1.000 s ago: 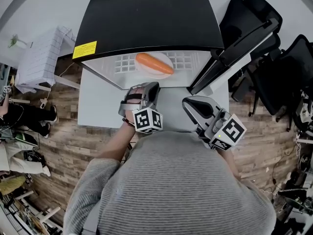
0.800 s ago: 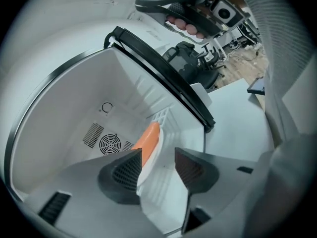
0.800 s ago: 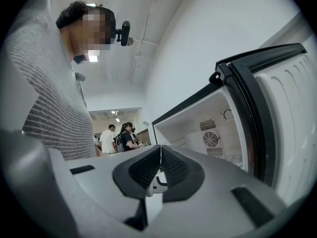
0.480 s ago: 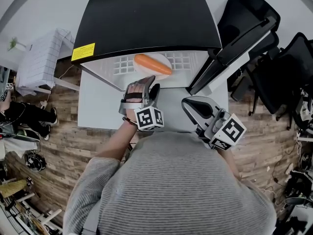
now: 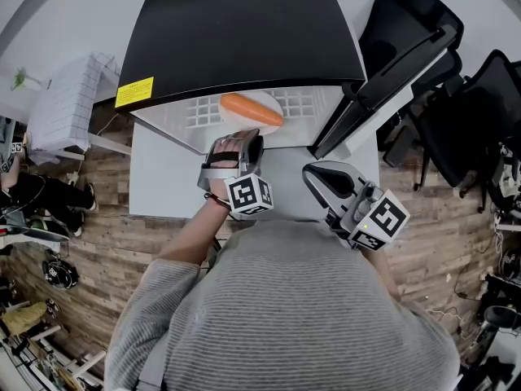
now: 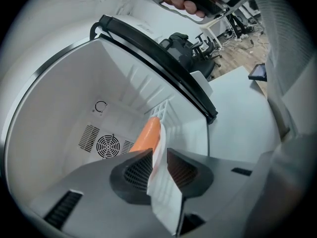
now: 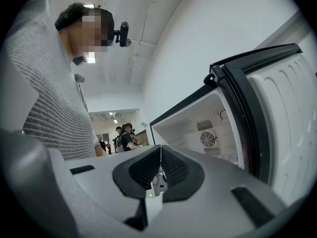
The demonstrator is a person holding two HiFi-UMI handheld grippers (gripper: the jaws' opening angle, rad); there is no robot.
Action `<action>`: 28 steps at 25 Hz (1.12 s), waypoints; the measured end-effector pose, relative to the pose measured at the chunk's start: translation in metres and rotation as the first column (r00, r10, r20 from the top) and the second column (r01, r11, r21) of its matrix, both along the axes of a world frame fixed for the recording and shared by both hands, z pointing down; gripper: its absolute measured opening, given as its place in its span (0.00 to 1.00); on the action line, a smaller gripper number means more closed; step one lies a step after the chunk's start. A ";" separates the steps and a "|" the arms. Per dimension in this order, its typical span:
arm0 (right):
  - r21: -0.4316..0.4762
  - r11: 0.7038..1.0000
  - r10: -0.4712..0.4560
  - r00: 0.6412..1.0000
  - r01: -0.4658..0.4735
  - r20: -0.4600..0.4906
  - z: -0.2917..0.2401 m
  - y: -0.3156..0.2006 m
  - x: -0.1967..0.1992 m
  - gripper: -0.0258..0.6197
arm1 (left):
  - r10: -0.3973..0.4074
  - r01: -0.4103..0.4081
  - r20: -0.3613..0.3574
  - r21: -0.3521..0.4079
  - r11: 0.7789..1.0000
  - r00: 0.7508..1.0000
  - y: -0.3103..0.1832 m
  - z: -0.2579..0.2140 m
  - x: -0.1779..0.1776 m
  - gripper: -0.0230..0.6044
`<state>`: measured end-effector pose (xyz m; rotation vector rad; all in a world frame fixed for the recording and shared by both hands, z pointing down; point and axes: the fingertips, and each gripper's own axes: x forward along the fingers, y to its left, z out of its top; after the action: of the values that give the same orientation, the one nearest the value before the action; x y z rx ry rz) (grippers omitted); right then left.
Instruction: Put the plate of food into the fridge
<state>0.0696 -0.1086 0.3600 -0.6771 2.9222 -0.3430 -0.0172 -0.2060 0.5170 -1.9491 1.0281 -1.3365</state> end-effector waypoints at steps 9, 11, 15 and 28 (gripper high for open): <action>-0.012 1.000 0.013 1.000 -0.013 0.004 0.003 -0.004 0.002 0.06 | 0.009 -0.009 0.020 -0.019 1.000 1.000 -0.005 0.003 0.004 0.11; -0.015 1.000 0.013 1.000 -0.013 0.004 0.003 -0.004 0.001 0.06 | 0.007 -0.007 0.018 -0.025 1.000 1.000 -0.008 0.003 0.004 0.11; -0.018 1.000 0.012 1.000 -0.012 0.005 0.004 -0.006 0.000 0.06 | -0.003 0.004 0.034 -0.040 0.999 0.999 -0.021 0.004 0.003 0.10; -0.034 0.999 0.031 1.000 -0.030 0.005 0.008 -0.011 0.005 0.06 | -0.053 0.055 0.044 -0.059 0.997 0.998 -0.056 0.006 -0.007 0.10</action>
<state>0.0748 -0.1199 0.3678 -0.7232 2.9036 -0.3915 -0.0237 -0.2622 0.5234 -1.9405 1.0385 -1.4470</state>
